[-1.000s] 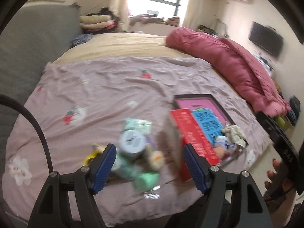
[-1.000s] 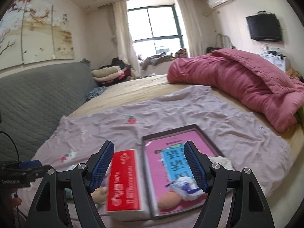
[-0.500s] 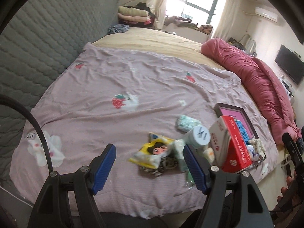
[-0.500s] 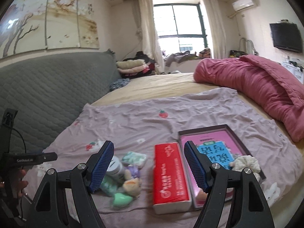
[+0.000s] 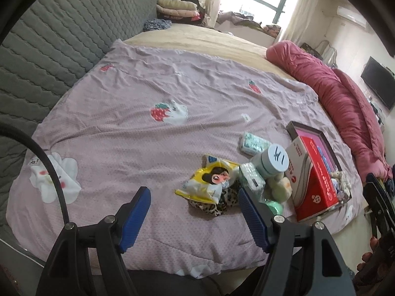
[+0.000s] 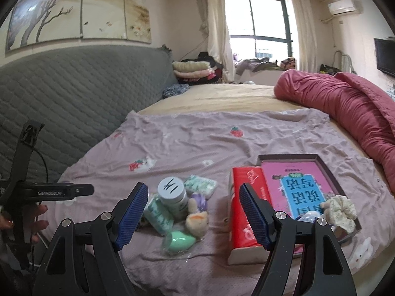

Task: Organize soft objects
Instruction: 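Move both tools back toward the remaining pile, then grasp the yellow cartoon snack bag with left gripper while right gripper grasps the green-white tissue packet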

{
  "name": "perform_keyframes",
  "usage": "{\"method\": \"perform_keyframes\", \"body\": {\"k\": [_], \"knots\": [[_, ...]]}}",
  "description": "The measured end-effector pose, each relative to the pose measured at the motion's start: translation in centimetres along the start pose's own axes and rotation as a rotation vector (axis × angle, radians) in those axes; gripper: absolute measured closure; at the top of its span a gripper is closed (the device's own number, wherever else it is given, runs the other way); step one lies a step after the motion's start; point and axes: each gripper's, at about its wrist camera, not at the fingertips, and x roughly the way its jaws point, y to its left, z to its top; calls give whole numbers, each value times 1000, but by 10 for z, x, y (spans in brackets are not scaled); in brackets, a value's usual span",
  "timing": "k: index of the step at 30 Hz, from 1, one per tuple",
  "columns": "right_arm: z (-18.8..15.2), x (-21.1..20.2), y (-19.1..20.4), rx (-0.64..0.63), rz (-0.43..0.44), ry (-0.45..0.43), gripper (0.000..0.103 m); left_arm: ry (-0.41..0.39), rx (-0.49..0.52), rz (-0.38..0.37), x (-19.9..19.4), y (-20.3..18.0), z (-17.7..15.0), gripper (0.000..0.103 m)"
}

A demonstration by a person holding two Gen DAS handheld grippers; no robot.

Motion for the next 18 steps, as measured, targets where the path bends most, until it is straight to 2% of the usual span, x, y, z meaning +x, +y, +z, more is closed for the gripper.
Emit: {"method": "perform_keyframes", "body": {"k": [13,18], "knots": [[-31,60,30,-35,81,134,26,92,49,-47,65,-10,-16,30],[-41,81,39,-56,92,173,26,147,8,-95,92,0,-10,30]]}}
